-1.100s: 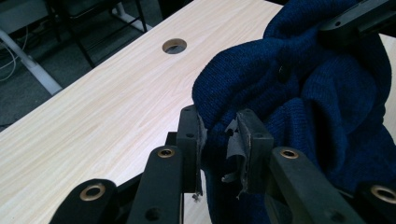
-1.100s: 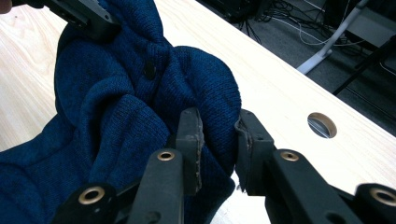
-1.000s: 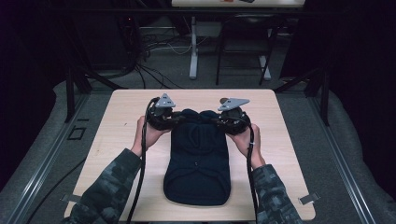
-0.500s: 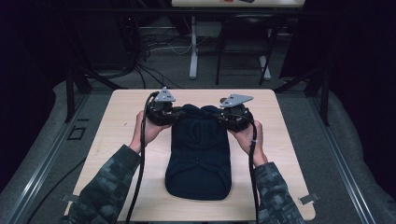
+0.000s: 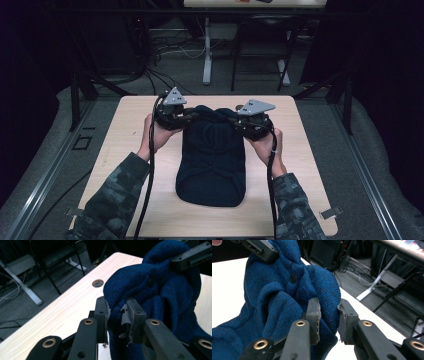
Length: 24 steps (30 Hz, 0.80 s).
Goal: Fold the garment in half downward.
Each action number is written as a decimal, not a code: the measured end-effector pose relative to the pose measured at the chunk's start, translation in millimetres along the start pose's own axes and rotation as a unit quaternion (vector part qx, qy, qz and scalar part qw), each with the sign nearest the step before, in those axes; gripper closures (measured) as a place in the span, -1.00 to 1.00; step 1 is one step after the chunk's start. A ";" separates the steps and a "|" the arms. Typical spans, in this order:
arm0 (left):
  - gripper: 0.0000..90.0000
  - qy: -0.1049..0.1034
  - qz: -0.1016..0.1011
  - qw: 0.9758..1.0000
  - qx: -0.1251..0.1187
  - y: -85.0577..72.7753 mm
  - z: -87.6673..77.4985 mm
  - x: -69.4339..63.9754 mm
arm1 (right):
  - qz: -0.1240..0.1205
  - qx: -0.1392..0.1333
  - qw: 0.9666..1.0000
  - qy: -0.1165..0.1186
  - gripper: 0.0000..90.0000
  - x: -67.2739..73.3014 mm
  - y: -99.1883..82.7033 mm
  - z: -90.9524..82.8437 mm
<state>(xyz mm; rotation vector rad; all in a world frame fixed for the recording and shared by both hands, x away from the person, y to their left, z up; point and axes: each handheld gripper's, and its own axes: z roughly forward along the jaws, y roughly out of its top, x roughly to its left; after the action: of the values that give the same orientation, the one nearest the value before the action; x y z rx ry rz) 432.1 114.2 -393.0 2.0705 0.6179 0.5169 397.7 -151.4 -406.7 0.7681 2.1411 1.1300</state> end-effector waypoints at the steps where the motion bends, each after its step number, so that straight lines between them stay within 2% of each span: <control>1: 0.63 -0.006 0.004 1.000 0.004 2.7 -1.4 0.4 | 0.001 -0.005 1.000 -0.004 0.63 -0.9 1.6 -1.4; 3: 0.62 -0.013 0.007 1.000 0.008 4.9 -4.1 0.5 | 0.003 -0.020 1.000 -0.004 0.62 -2.2 3.0 -5.4; 5: 0.62 -0.016 0.008 1.000 0.013 3.1 -4.2 0.2 | 0.010 -0.023 1.000 0.004 0.62 -3.5 0.8 -6.3; 9: 0.62 -0.013 0.008 1.000 0.019 -5.9 2.9 -3.1 | 0.022 -0.007 1.000 0.017 0.62 -2.3 -8.3 -0.2; 14: 0.64 -0.013 -0.003 1.000 0.022 -16.6 12.3 -3.3 | 0.032 0.012 0.999 0.033 0.59 -2.3 -16.6 5.6; 16: 0.64 -0.007 -0.003 1.000 0.023 -20.2 16.3 -3.9 | 0.036 0.030 0.998 0.043 0.57 -2.6 -18.0 8.4; 19: 0.65 -0.005 -0.004 1.000 0.024 -24.0 20.9 -5.1 | 0.053 0.053 0.995 0.059 0.54 -4.5 -19.7 12.9; 22: 0.66 -0.007 -0.006 1.000 0.027 -25.5 23.8 -6.2 | 0.079 0.067 0.992 0.077 0.50 -8.1 -22.0 16.4; 24: 0.66 -0.007 -0.003 1.000 0.029 -25.4 24.9 -6.4 | 0.101 0.085 0.987 0.095 0.48 -11.3 -22.9 18.2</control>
<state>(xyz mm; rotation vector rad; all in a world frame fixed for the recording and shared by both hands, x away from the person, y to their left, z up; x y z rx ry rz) 435.3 106.7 -428.3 2.1243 0.6377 0.4860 413.4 -161.0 -432.1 1.0093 2.3859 1.1728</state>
